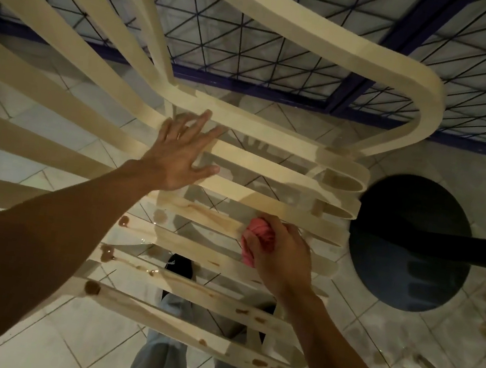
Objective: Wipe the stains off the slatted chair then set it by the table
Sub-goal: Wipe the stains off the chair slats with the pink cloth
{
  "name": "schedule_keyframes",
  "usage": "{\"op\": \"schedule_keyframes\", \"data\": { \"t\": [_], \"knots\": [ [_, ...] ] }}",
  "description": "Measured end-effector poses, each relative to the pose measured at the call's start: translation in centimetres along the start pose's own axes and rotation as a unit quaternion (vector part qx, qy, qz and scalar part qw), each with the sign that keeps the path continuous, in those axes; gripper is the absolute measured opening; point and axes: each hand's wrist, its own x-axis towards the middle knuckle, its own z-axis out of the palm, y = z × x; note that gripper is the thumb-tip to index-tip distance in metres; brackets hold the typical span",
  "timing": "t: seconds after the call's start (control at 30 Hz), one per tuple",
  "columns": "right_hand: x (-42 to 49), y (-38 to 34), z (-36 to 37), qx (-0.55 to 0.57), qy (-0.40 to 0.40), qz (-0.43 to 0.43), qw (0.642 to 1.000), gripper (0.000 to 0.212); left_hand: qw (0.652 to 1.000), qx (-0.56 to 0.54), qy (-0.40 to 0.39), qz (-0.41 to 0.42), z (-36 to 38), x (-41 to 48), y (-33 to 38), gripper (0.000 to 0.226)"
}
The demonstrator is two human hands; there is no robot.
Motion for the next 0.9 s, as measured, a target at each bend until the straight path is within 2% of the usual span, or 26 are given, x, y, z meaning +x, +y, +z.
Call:
{"op": "schedule_keyframes", "data": {
  "t": [0.17,0.3,0.47,0.7,0.9],
  "knots": [
    [1.0,-2.3,1.9,-0.001,0.001,-0.018,1.0,0.029,0.999,0.015,-0.04,0.014,0.4,0.2,-1.0,0.083],
    [1.4,-4.1,3.2,-0.016,0.006,-0.025,1.0,0.032,0.998,0.019,-0.054,0.011,0.4,0.2,-1.1,0.085],
    [0.7,-1.9,1.9,-0.039,0.008,-0.019,0.999,0.03,0.998,0.012,-0.057,0.015,0.5,0.2,-1.4,0.081],
    [0.0,-0.1,0.8,-0.071,0.01,-0.004,0.997,0.056,0.998,0.01,-0.049,0.023,0.9,0.2,-1.5,0.08],
    [0.9,-3.8,3.6,-0.103,0.001,-0.014,0.995,0.038,0.998,0.01,-0.05,0.024,1.0,0.2,-1.5,0.08]
  ]
}}
